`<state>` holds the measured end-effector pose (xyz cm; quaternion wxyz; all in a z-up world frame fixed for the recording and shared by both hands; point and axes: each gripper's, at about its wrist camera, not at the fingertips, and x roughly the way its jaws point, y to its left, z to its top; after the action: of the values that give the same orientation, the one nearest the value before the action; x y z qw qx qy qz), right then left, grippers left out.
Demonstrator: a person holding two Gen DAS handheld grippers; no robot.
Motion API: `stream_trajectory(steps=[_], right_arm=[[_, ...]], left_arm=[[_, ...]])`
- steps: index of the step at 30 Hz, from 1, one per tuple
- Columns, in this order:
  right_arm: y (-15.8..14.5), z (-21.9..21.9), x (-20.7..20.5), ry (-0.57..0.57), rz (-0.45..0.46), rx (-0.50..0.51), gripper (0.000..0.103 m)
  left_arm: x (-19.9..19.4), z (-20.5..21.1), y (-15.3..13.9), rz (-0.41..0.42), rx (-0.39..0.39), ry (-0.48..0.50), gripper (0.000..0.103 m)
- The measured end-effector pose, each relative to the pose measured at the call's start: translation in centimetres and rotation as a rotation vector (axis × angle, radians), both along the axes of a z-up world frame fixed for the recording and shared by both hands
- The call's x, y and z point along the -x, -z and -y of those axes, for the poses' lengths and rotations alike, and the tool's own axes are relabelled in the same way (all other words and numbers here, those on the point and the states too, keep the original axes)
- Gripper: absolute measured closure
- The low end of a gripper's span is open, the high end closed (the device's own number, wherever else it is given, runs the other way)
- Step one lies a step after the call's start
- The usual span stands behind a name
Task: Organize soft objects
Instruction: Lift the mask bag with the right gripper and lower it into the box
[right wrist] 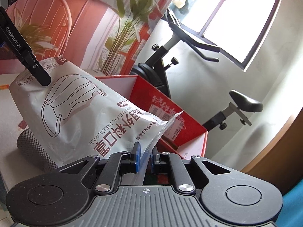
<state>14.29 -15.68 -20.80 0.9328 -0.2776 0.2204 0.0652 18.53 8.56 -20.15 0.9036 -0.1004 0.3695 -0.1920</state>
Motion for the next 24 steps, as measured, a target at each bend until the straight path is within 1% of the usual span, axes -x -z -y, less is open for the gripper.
stream_trajectory(steps=[5, 11, 14, 17, 21, 24], right_arm=[[-2.4, 0.5, 0.0, -0.004, 0.079, 0.003, 0.093], [-5.3, 1.5, -0.4, 0.003, 0.188, 0.024, 0.093], [-6.9, 2.3, -1.3, 0.024, 0.236, 0.023, 0.093], [-8.2, 3.1, -2.3, 0.038, 0.277, 0.028, 0.093], [-9.1, 4.1, -4.4, 0.035, 0.299, 0.071, 0.093], [-9.3, 5.1, -7.1, 0.044, 0.277, 0.084, 0.093]], left_arm=[[0.2, -0.1, -2.6, 0.078, 0.052, -0.025, 0.051], [0.2, 1.5, -5.9, 0.214, 0.046, -0.048, 0.051], [-0.2, 2.2, -7.3, 0.273, 0.075, -0.054, 0.051], [-1.1, 2.8, -8.2, 0.311, 0.112, -0.064, 0.051], [-3.2, 4.1, -9.1, 0.359, 0.083, -0.064, 0.051], [-5.7, 4.7, -9.0, 0.338, 0.09, -0.055, 0.051]])
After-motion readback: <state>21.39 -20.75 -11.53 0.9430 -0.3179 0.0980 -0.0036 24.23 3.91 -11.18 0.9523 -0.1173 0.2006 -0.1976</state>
